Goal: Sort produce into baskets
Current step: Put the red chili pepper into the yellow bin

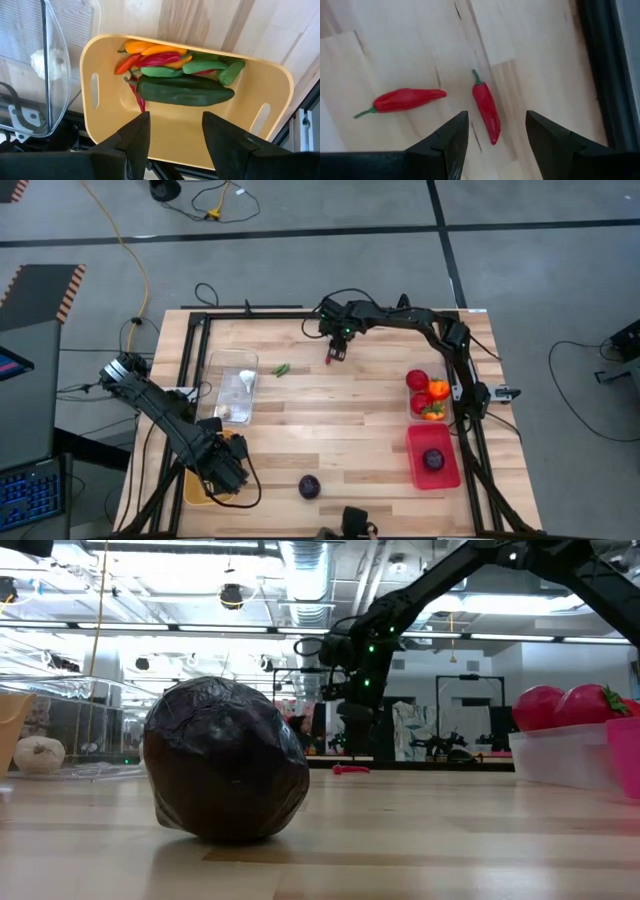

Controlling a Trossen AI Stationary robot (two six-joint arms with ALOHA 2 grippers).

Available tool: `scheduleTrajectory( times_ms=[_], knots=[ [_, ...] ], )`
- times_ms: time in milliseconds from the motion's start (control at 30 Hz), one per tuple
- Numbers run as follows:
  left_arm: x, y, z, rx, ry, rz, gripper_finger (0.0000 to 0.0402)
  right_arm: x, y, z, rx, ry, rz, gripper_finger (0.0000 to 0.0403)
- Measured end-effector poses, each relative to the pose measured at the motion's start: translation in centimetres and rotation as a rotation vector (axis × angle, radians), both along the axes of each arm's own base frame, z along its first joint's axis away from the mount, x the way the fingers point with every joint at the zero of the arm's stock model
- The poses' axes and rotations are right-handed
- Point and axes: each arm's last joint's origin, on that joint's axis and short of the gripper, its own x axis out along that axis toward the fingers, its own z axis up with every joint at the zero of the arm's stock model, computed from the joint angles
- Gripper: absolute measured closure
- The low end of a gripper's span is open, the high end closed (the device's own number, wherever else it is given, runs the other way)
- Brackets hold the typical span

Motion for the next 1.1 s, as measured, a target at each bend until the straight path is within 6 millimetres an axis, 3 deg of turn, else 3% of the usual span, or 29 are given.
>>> scheduleTrajectory(
  times_ms=[233,367,800,1100],
  knots=[
    [0.0,0.0,0.0,-0.003,-0.005,0.0,0.0233,0.0,-0.6,-2.7,0.032,0.06,-0.009,0.018],
    [0.2,-0.1,0.0,-0.012,-0.017,-0.001,0.0233,0.1,-0.6,-3.1,0.034,0.066,-0.006,0.0189],
    [0.4,0.1,0.0,0.056,-0.084,-0.076,0.0233,0.1,-0.5,-3.4,0.052,0.082,0.002,0.0341],
    [0.6,0.3,0.0,0.133,-0.146,-0.086,0.0233,0.4,0.5,-2.4,0.049,0.091,0.015,0.0352]
  ],
)
